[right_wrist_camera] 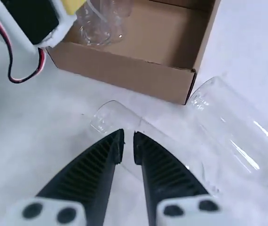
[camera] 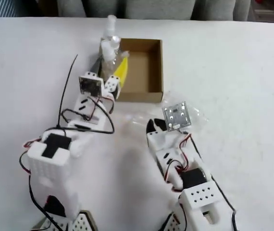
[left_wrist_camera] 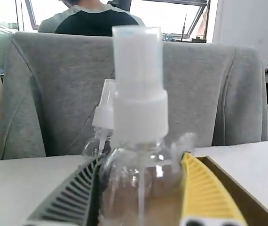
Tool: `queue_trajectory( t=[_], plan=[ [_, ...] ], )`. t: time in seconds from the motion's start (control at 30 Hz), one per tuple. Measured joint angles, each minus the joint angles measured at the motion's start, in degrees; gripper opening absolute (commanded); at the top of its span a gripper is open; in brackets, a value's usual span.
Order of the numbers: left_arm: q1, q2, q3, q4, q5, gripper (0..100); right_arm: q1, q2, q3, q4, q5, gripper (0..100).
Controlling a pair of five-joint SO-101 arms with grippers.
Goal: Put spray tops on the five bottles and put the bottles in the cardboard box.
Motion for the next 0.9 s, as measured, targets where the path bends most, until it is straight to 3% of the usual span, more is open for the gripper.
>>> queue_trajectory(
  t=[0.53,0.9],
  plan=[
    [-0.1,3.7,-2.3,0.1,0.0,2,0.0,0.0,0.0,0.0,0.4,1.6],
    [-0.5,3.7,-2.3,6.2,0.0,2,0.0,0.0,0.5,0.0,0.5,1.6]
  ],
)
